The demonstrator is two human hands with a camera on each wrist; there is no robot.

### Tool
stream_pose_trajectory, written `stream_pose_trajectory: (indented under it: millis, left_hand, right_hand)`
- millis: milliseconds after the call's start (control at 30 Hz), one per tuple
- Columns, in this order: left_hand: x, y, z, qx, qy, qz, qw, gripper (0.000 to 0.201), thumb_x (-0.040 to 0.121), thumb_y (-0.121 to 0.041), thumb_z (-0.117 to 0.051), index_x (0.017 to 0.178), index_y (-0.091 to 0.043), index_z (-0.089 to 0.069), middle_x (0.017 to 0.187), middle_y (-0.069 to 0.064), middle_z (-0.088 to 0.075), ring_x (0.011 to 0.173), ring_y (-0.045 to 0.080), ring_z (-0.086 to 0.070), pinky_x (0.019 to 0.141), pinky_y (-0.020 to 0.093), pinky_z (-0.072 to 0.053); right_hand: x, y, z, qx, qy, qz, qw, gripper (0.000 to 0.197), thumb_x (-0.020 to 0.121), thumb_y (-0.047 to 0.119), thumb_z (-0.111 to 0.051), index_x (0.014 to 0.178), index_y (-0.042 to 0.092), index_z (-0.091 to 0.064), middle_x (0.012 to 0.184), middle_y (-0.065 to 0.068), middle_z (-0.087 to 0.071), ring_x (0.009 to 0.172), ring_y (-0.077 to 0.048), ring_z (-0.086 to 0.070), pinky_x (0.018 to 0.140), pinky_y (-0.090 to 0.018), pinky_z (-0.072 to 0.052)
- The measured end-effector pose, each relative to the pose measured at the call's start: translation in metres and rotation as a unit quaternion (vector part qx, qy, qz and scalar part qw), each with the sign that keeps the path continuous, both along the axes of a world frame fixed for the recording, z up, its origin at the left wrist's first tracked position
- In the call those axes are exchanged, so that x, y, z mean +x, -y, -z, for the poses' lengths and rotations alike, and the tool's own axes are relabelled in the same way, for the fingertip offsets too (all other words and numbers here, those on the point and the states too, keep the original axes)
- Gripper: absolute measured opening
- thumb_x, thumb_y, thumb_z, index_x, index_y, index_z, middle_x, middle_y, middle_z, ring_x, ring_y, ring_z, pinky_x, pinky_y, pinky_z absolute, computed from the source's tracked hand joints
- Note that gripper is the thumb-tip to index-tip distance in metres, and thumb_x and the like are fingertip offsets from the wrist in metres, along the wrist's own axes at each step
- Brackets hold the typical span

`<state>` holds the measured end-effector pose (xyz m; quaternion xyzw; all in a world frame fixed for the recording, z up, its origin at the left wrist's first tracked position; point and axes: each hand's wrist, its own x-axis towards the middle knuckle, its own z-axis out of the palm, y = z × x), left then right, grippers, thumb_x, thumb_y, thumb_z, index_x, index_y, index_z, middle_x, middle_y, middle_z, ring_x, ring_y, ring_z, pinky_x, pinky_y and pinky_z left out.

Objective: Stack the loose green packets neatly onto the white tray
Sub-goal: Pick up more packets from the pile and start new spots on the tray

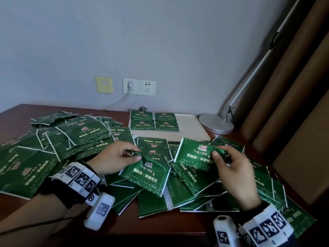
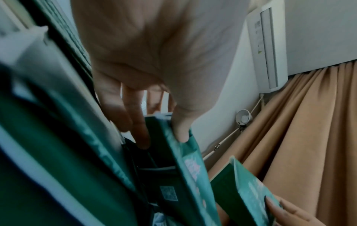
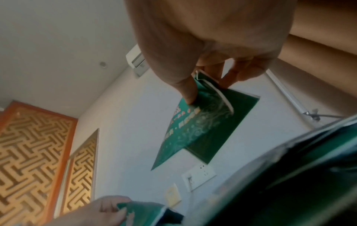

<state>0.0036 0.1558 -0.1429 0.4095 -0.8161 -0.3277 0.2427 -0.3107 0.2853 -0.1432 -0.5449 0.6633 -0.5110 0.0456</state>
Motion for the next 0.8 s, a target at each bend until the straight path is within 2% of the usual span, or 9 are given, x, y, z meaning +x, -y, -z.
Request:
stream_pose_trajectory:
  millis: [67,167,267,367,467,567,667,733,800]
  left_hand:
    - [-0.002,-0.004,-0.003,0.011,-0.036,-0.010,0.999,0.011,0.092,-0.019,-0.067,0.093,-0.028,-0.073,0.076,-0.014,-0.072,0.061,-0.003,-0.060,0.059,0.012,-0.044]
    - [-0.005,-0.003,-0.004,0.053,-0.111,-0.051,0.991,0.020,0.090,-0.008,-0.067,0.100,-0.024,-0.073,0.088,-0.006,-0.075,0.074,0.004,-0.066,0.073,0.019,-0.048]
    - [-0.007,-0.002,-0.007,0.099,-0.188,-0.073,0.974,0.034,0.088,0.011,-0.060,0.107,-0.015,-0.070,0.104,-0.006,-0.076,0.100,0.012,-0.069,0.088,0.025,-0.046]
    - [-0.006,-0.004,-0.011,0.157,-0.245,-0.061,0.955,0.050,0.082,0.025,-0.054,0.111,-0.013,-0.067,0.107,0.000,-0.075,0.092,0.010,-0.070,0.077,0.018,-0.048]
    - [0.000,-0.005,-0.007,0.096,-0.147,-0.043,0.984,0.067,0.072,0.019,-0.072,0.119,-0.027,-0.063,0.113,-0.006,-0.070,0.088,0.008,-0.069,0.074,0.026,-0.056]
    - [0.004,-0.007,-0.002,0.017,0.003,-0.029,0.999,0.074,0.069,0.001,-0.084,0.125,-0.040,-0.057,0.116,-0.018,-0.063,0.099,0.001,-0.065,0.080,0.026,-0.058]
    - [0.007,-0.008,-0.002,-0.027,0.051,-0.029,0.998,0.065,0.075,-0.008,-0.083,0.124,-0.042,-0.057,0.112,-0.023,-0.061,0.100,0.004,-0.065,0.073,0.008,-0.049]
    - [0.006,-0.009,-0.007,-0.061,0.057,-0.035,0.996,0.053,0.079,-0.010,-0.081,0.120,-0.038,-0.062,0.107,-0.024,-0.063,0.095,0.001,-0.065,0.073,0.009,-0.047]
    - [0.006,-0.011,-0.012,-0.099,0.050,-0.051,0.993,0.035,0.082,-0.015,-0.079,0.109,-0.034,-0.070,0.104,-0.022,-0.067,0.097,-0.006,-0.061,0.091,0.019,-0.044]
  right_hand:
    - [0.003,0.004,-0.007,-0.013,0.038,-0.033,0.999,0.020,0.089,0.047,-0.059,0.097,0.031,-0.068,0.079,0.008,-0.070,0.082,-0.019,-0.064,0.077,-0.042,-0.054]
    - [0.010,0.009,-0.018,-0.018,0.113,-0.085,0.990,0.011,0.095,0.020,-0.062,0.086,0.020,-0.068,0.065,0.010,-0.062,0.062,-0.008,-0.054,0.064,-0.031,-0.044]
    - [0.013,0.014,-0.019,0.014,0.150,-0.109,0.982,0.013,0.097,0.015,-0.059,0.087,0.018,-0.067,0.063,0.009,-0.060,0.063,-0.010,-0.053,0.066,-0.031,-0.043]
    - [0.017,0.022,-0.011,0.044,0.161,-0.113,0.980,0.012,0.097,0.012,-0.059,0.095,0.020,-0.068,0.078,0.008,-0.072,0.073,-0.010,-0.065,0.074,-0.032,-0.049]
    - [0.024,0.027,-0.002,0.058,0.155,-0.126,0.978,0.014,0.096,0.008,-0.060,0.099,0.020,-0.068,0.090,0.003,-0.075,0.086,-0.012,-0.070,0.079,-0.030,-0.053]
    - [0.029,0.029,0.004,0.068,0.156,-0.128,0.977,0.013,0.096,0.006,-0.059,0.098,0.016,-0.067,0.083,0.006,-0.072,0.072,0.002,-0.066,0.066,-0.013,-0.047]
    - [0.030,0.030,0.009,0.085,0.204,-0.124,0.967,0.010,0.097,0.007,-0.057,0.098,0.012,-0.065,0.076,0.004,-0.067,0.057,0.004,-0.058,0.061,-0.019,-0.044]
    - [0.028,0.031,0.012,0.092,0.215,-0.115,0.965,0.008,0.098,0.008,-0.056,0.098,0.010,-0.064,0.073,0.002,-0.064,0.055,0.002,-0.055,0.061,-0.024,-0.041]
    - [0.027,0.033,0.013,0.101,0.216,-0.108,0.965,0.007,0.099,0.010,-0.055,0.098,0.010,-0.062,0.074,-0.002,-0.063,0.057,-0.003,-0.054,0.062,-0.026,-0.041]
